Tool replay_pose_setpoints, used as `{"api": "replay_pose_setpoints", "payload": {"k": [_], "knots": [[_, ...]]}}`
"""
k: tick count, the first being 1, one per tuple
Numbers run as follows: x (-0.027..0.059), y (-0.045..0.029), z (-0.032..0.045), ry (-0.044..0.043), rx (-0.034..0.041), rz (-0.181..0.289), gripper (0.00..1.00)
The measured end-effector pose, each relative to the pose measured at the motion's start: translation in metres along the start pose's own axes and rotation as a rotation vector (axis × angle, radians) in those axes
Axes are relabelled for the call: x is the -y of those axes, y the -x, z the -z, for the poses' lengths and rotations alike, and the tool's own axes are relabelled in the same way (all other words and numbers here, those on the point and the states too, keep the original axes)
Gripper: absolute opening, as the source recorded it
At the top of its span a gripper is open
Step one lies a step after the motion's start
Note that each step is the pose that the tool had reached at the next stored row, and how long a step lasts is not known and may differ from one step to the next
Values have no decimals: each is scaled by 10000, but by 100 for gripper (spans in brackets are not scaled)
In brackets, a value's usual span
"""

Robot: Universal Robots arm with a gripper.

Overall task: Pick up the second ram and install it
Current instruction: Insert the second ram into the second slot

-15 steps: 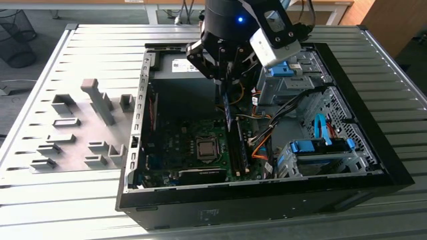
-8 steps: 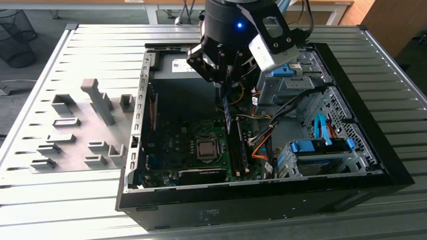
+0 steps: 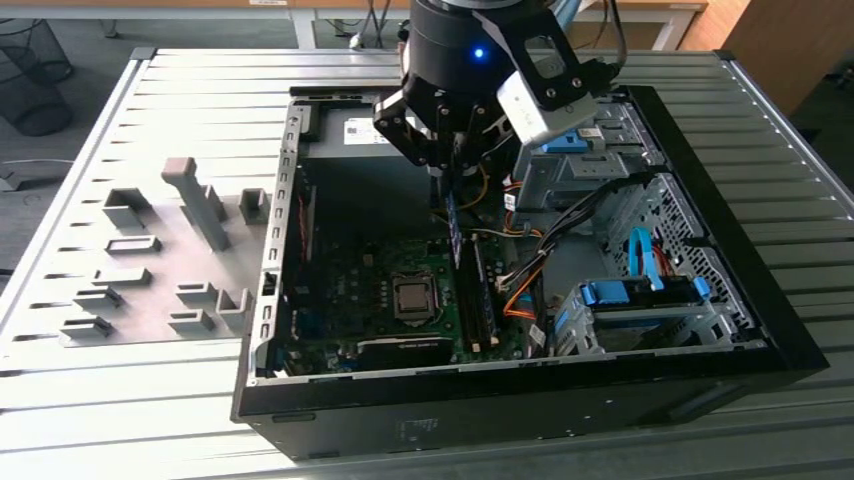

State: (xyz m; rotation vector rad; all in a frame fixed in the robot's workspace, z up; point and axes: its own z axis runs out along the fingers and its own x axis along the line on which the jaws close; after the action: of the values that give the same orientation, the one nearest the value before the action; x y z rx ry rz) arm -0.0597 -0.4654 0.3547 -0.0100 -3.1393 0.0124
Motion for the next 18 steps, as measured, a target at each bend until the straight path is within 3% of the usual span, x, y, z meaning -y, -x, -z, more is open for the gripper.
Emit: {"api": "replay_pose_setpoints", "payload": {"k": [6,10,18], "knots": [[-1,25,-46,0,3,391,14],[-1,52,-86,-2,2,390,14],[-1,52,-92,-26,2,390,14]]}}
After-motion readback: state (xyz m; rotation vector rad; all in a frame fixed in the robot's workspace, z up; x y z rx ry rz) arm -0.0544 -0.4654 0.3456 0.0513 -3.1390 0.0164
